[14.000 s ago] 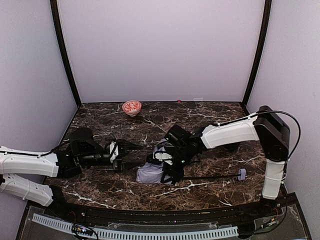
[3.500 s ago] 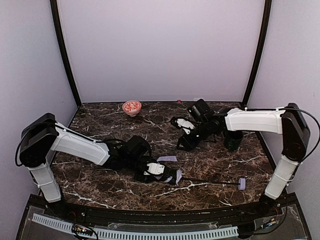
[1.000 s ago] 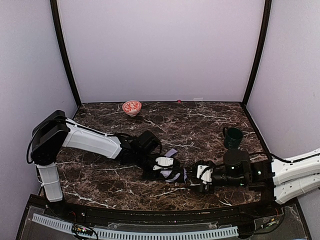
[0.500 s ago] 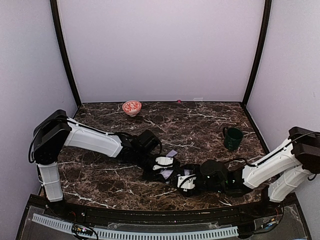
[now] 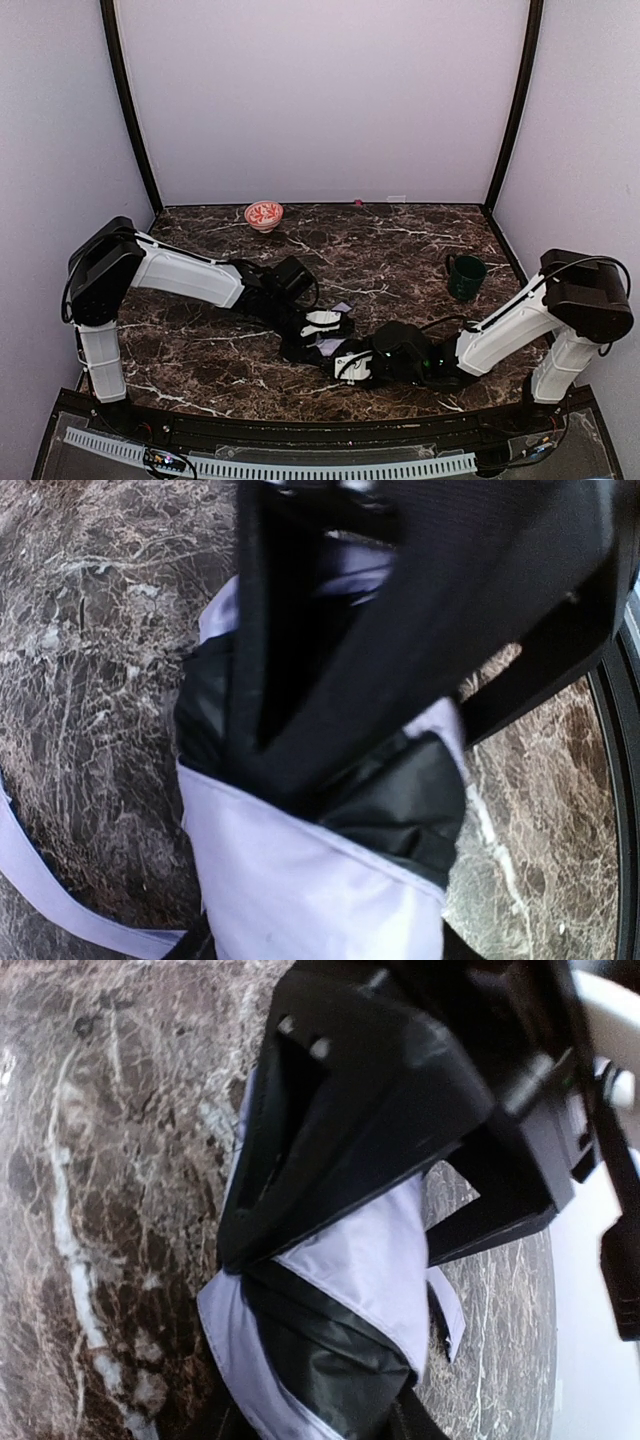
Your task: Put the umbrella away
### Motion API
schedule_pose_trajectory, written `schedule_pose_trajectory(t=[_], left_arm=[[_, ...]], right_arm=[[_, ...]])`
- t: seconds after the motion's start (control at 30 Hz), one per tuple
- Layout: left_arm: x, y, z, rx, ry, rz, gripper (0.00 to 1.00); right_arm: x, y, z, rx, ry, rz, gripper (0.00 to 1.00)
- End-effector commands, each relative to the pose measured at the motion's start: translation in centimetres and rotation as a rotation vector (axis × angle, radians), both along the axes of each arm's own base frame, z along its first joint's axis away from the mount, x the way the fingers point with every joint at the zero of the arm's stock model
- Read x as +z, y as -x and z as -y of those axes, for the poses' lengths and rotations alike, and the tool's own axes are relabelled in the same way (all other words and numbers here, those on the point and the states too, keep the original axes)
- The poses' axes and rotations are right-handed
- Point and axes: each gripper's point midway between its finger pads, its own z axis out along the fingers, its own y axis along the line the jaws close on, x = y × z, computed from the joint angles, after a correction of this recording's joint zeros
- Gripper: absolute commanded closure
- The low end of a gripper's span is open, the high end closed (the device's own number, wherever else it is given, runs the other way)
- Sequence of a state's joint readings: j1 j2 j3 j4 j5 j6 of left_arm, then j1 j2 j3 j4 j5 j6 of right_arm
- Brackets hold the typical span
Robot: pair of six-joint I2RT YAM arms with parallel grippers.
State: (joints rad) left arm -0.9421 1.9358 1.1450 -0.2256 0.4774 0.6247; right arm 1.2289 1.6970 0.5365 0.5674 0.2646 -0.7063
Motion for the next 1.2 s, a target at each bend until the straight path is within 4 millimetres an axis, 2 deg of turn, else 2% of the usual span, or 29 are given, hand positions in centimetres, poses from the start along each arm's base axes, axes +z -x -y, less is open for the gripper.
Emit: schedule_pose_trajectory(t=[0.0,0.1,0.17,0.33,0.37,0.4,0.5,0.57,0.63,0.7,0.77,0.8,0.9,1.0,1.1,1.17], left_arm=[[-4.4,5.5,-4.9,-0.04,-0.238,-0.232,0.47],[-3.1,3.7,-4.2,0.029,-0.201,-0.181,0.39],[-1.4,2.2,-3.8,0.081,-0.15,-0.15,0.33],[4.9,-0.2,-2.7,0.145,0.028,-0.098,0.2],[6.5,-0.5,-2.5,0.147,0.074,-0.091,0.07],[7.9,-0.7,-2.4,0.147,0.12,-0.087,0.02],[11.7,-1.0,-2.1,0.133,0.262,-0.073,0.01],[12.6,-2.0,-2.1,0.18,0.308,-0.042,0.01],[11.5,-4.4,-2.2,0.308,0.268,0.003,0.05],[9.2,-6.8,-2.6,0.438,0.15,0.009,0.2],[7.2,-8.2,-2.8,0.52,0.026,-0.005,0.3],[6.4,-8.6,-2.7,0.547,-0.017,-0.003,0.32],[3.9,-9.6,-2.6,0.6,-0.111,0.049,0.3],[2.8,-9.6,-1.8,0.603,-0.165,0.125,0.21],[1.8,-10.4,-2.0,0.639,-0.234,0.195,0.18],[1.2,-10.5,-1.9,0.653,-0.259,0.181,0.17]], right_arm=[[-3.0,0.6,1.6,0.013,0.14,-0.041,0.74],[-4.2,1.2,2.4,0.029,0.202,-0.055,0.83],[-5.0,1.7,2.8,0.04,0.24,-0.057,0.88],[-6.3,2.7,3.3,0.068,0.297,-0.07,0.94],[-6.5,2.8,3.4,0.071,0.309,-0.07,0.94],[-6.7,2.9,3.5,0.068,0.317,-0.072,0.95],[-7.0,2.9,3.7,0.062,0.336,-0.078,0.97],[-7.0,3.0,3.8,0.06,0.341,-0.083,0.97],[-6.9,3.1,3.8,0.056,0.344,-0.086,0.97],[-6.9,3.3,4.0,0.058,0.352,-0.084,0.98],[-6.9,3.6,4.1,0.063,0.362,-0.08,0.98],[-7.0,3.9,4.1,0.069,0.367,-0.085,0.98],[-7.2,4.8,4.4,0.092,0.393,-0.089,0.98],[-7.4,5.2,4.9,0.098,0.423,-0.09,0.99],[-7.2,5.6,5.0,0.11,0.423,-0.107,0.99],[-7.0,5.6,4.8,0.113,0.417,-0.112,0.99]])
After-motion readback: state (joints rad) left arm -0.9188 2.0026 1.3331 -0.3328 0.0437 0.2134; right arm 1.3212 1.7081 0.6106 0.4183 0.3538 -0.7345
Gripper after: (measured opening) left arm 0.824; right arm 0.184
